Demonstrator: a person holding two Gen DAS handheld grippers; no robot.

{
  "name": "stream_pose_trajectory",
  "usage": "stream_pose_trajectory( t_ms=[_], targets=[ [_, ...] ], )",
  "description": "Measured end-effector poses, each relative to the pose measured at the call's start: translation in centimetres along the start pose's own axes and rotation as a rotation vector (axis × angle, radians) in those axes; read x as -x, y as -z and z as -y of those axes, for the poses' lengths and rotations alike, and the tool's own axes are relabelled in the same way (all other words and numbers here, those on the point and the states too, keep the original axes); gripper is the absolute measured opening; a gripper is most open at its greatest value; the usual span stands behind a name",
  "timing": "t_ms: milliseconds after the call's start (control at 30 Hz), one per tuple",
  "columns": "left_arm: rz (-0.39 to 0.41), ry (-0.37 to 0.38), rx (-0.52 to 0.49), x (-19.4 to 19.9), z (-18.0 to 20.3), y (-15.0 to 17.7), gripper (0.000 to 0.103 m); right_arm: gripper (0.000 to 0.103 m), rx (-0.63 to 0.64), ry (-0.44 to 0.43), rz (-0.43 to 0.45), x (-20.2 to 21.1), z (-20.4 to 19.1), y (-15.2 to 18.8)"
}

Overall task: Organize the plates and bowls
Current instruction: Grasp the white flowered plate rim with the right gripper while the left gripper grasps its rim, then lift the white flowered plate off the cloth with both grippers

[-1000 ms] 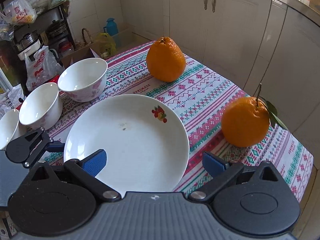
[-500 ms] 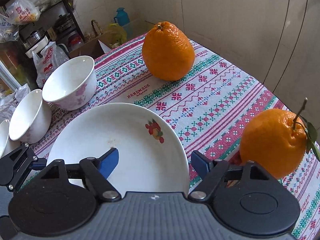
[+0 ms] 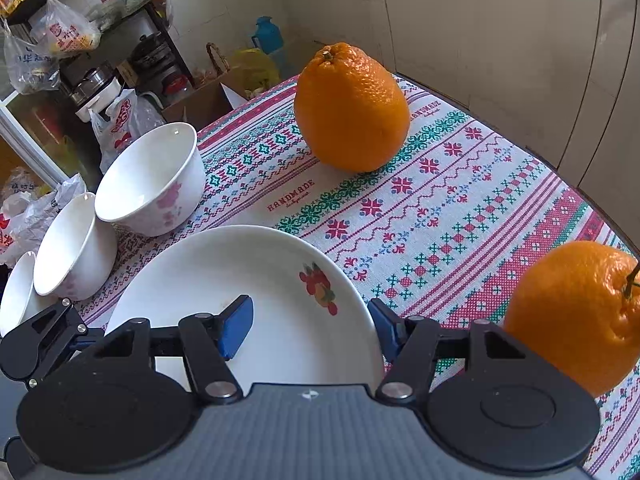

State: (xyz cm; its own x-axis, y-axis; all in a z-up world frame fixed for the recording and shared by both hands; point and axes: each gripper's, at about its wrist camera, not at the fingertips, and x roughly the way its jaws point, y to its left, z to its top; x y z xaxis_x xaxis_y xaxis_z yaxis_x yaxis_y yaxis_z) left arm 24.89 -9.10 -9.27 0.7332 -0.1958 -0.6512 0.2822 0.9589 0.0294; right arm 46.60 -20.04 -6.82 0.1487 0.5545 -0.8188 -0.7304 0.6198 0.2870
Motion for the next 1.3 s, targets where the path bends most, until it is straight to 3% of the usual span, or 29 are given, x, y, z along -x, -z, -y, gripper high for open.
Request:
stream_pose_trajectory(
  t_ms=[700, 1300],
  targets=[
    [-0.037, 0.001, -0.033, 0.2, -0.3, -0.8, 0.096, 0.069, -0.031, -0.019, -0.020, 0.4, -0.8, 0.8],
    [-0.054, 0.024, -0.077, 4.2, -0.2, 0.1, 0.094, 0.070, -0.061, -0.024, 0.001, 3.0, -4.1, 3.0]
  ],
)
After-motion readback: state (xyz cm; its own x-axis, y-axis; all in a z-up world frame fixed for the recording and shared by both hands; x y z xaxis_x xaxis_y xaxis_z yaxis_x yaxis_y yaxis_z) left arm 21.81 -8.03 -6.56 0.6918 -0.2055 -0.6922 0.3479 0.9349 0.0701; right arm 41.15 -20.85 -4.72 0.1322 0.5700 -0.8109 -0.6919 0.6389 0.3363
